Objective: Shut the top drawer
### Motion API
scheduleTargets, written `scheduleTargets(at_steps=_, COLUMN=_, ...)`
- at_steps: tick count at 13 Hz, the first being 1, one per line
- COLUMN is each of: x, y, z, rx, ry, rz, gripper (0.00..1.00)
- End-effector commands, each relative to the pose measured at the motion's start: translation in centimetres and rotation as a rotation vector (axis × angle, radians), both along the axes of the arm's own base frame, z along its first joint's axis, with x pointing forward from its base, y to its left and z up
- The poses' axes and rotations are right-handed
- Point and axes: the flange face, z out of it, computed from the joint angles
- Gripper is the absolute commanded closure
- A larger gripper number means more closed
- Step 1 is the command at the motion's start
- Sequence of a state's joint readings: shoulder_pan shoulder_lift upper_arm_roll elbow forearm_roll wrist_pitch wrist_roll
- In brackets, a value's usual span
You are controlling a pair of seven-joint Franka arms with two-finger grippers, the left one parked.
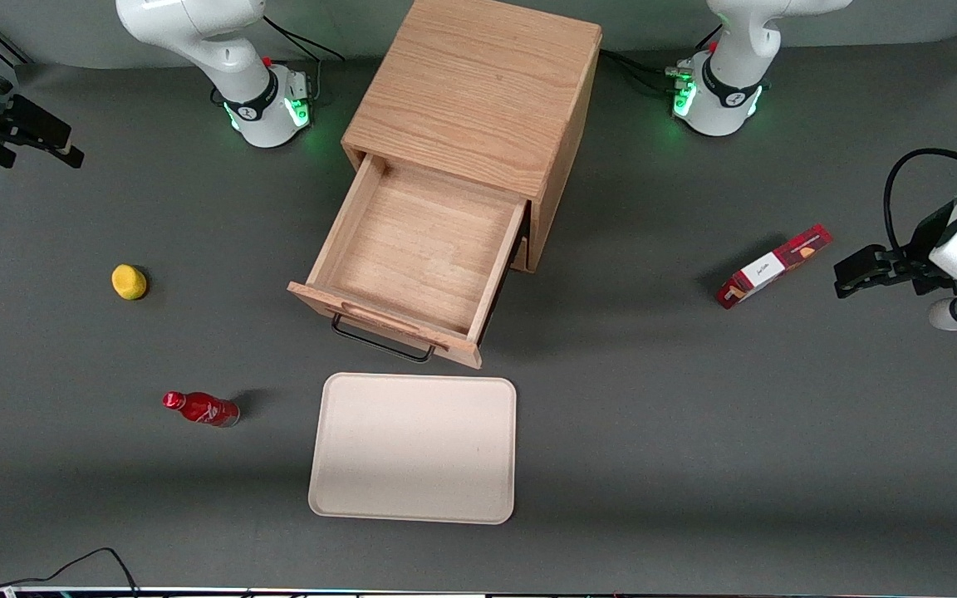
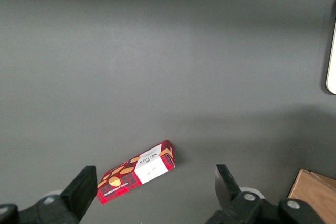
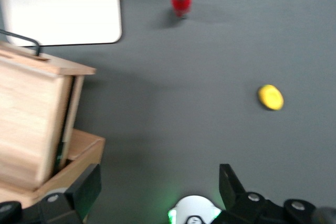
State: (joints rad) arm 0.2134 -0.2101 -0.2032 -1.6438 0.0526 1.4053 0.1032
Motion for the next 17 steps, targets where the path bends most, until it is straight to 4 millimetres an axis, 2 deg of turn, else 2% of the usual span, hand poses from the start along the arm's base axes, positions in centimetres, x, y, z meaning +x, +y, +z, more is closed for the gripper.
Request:
scheduleTargets(at_steps=1, x=3.5, y=2.6, z=2.1, rx=0.002, ry=-0.037, rz=0.097, gripper=0.00)
scheduleTargets(at_steps=2, x=4.8, y=4.6, z=2.9, rx=-0.006, ry=-0.061, rz=0.243, gripper=0.00)
scheduleTargets(at_steps=4, x=7.2, y=6.9, z=2.9, rx=-0.011, ry=-0.092, rz=0.502, gripper=0.00)
scheduleTargets(at_steps=7, x=11.4, y=11.7, z=0.9, rx=-0.012, ry=-0.111, rz=0.808, gripper=0.00)
scheduleTargets(at_steps=8, x=12.6, y=13.5, z=0.3, rx=-0.009, ry=-0.120, rz=0.862, gripper=0.00)
scheduleTargets(at_steps=9, x=13.9, y=15.5, z=-1.5, rx=0.003, ry=-0.106, rz=0.893, gripper=0.00)
scheduleTargets(at_steps=11, x=15.7, y=18.5, z=-3.3, rx=0.027, ry=-0.125, rz=0.941, gripper=0.00)
scheduleTargets(at_steps=13, x=17.5, y=19.4, z=-6.1, rx=0.039, ry=-0.119, rz=0.968, gripper=0.00)
scheduleTargets(at_steps=14, x=18.1, y=20.4, z=-8.0, rx=0.057, ry=-0.101, rz=1.046, gripper=0.00)
scheduleTargets(at_steps=17, x=19.7, y=21.5, z=-13.0, rx=0.138, ry=-0.053, rz=1.109, gripper=0.00)
